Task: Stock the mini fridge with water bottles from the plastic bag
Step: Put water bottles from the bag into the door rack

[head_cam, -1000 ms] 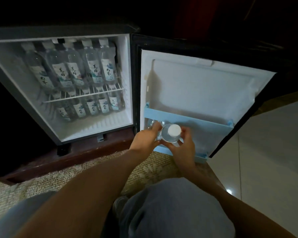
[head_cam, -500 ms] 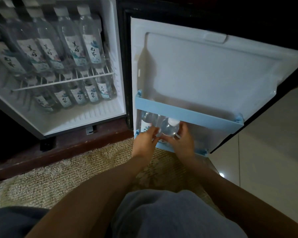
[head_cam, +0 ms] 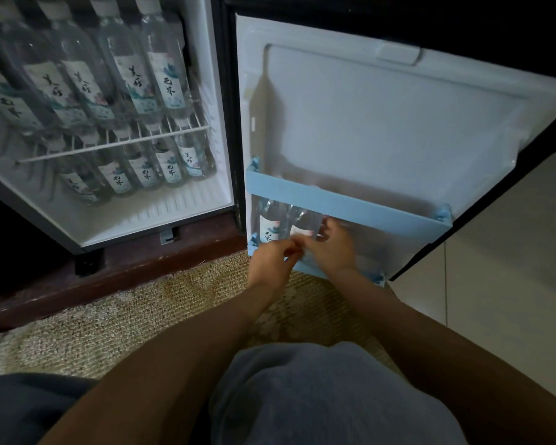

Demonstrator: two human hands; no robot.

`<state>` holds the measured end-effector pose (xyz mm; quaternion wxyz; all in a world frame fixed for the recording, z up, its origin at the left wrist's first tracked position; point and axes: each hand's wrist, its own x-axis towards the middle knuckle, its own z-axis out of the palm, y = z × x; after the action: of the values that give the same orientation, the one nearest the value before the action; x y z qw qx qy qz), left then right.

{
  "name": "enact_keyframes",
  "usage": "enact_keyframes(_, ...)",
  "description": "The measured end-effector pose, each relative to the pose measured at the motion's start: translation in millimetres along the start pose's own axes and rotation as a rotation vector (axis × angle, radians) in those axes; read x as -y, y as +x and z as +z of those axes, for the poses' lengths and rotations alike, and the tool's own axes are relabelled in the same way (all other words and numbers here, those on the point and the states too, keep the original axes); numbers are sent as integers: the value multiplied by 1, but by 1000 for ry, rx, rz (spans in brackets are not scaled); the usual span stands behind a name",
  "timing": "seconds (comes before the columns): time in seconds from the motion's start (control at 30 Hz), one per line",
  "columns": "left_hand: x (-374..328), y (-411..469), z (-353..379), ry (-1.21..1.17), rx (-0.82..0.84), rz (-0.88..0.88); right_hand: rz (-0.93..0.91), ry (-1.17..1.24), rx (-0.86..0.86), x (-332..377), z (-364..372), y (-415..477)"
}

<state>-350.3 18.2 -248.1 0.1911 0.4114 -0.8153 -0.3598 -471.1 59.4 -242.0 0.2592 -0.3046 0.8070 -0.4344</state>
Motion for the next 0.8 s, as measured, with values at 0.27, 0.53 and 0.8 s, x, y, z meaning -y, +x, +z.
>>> enact_keyframes(0.27, 3, 10, -38, -207, -117, -222, 163, -368, 184, 20, -14, 0)
enact_keyframes(0.53, -23, -3, -99, -294, -198, -233, 215, -237, 383, 77, -28, -39)
enact_keyframes(0.8, -66, -43, -180, -393, -265, -121, 79, 96, 498, 168, -19, -103)
